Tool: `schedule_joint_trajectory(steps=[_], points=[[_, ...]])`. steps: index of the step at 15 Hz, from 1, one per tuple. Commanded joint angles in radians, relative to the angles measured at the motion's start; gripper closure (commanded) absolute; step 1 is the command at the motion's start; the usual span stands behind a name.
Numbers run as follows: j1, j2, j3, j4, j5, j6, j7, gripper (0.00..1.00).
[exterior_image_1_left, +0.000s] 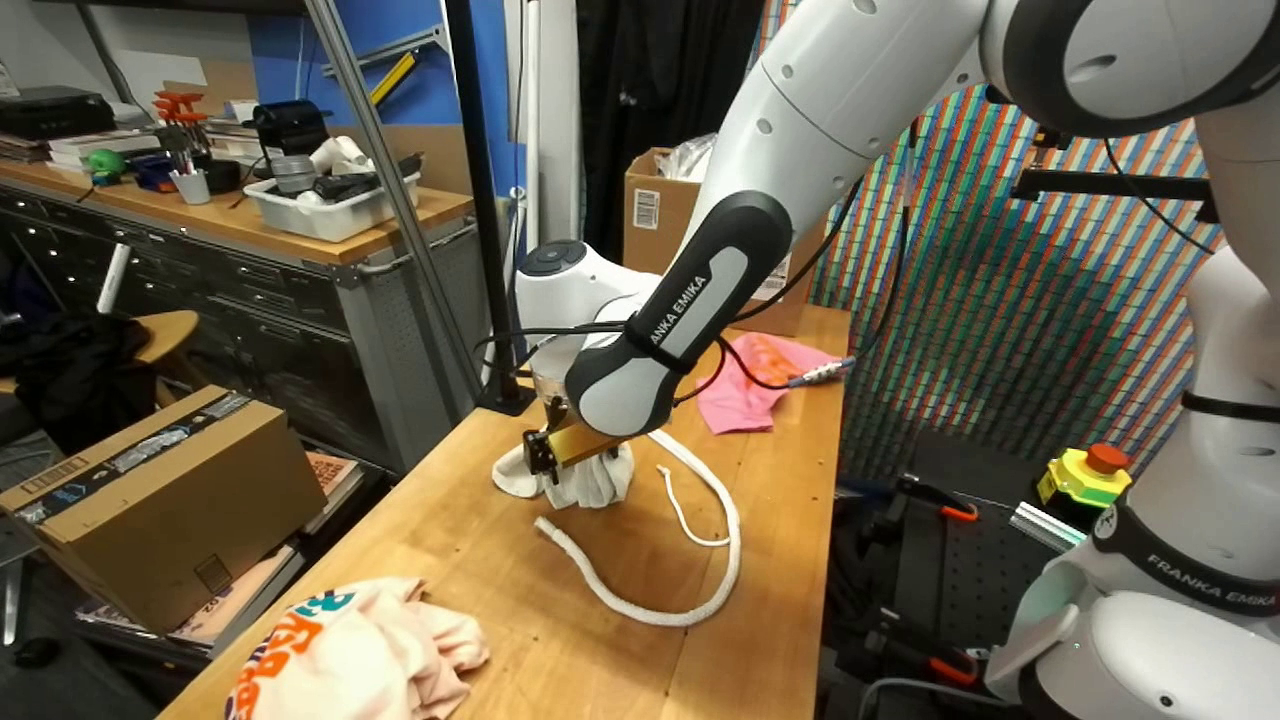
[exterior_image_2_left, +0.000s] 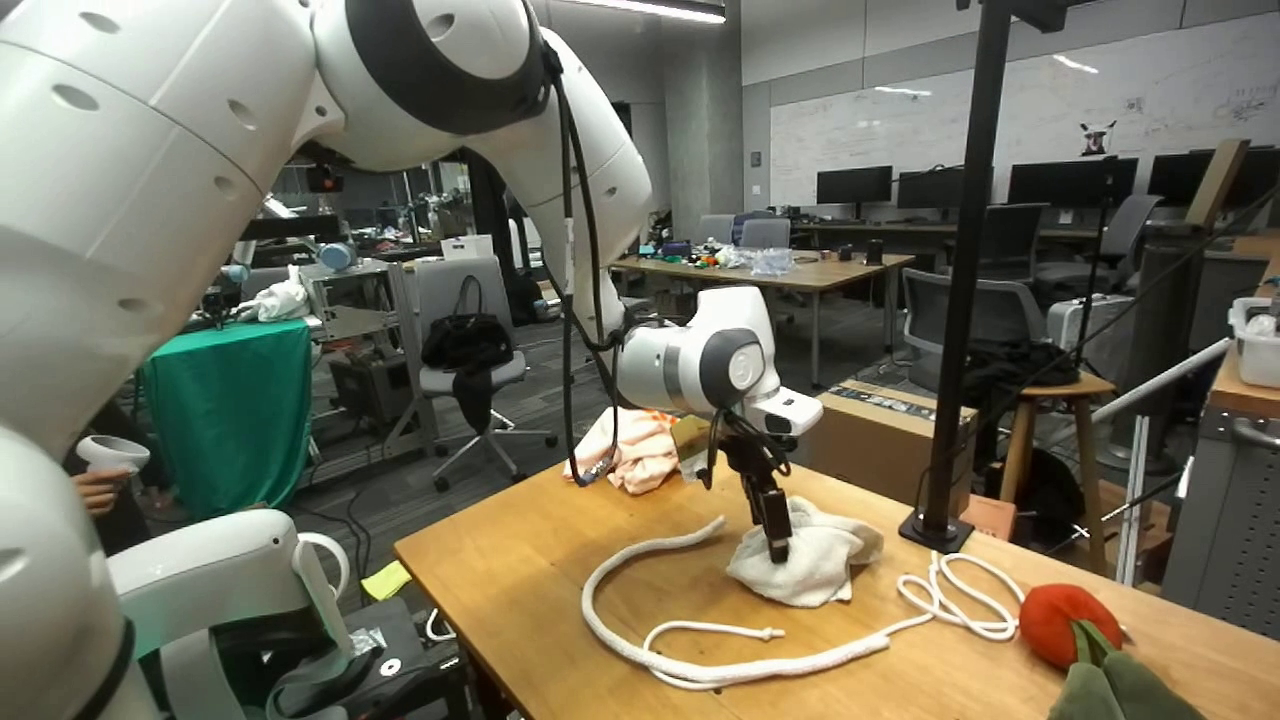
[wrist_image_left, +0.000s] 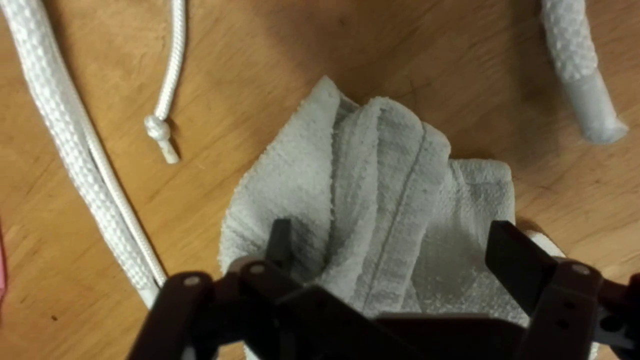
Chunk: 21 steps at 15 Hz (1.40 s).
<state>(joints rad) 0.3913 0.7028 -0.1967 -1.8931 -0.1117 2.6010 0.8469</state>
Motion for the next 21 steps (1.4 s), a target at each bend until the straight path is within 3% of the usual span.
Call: schedule_joint_trajectory(steps=[1,2,3,11,13,21], points=[[0.039,0.009,-0.037,-0.005,-0.064,0.012,0.078,0.00],[0.042,0.012,-0.039,-0.003,-0.076,0.009,0.092,0.09],[0.043,0.013,-0.040,-0.002,-0.086,0.006,0.100,0.26],[0.035,0.017,-0.030,-0.003,-0.109,-0.009,0.130,0.89],[0.030,0.012,-0.020,-0.003,-0.104,-0.025,0.121,0.94],[0.081,-0.097,-0.010,0.003,-0.217,-0.191,0.112,0.92]])
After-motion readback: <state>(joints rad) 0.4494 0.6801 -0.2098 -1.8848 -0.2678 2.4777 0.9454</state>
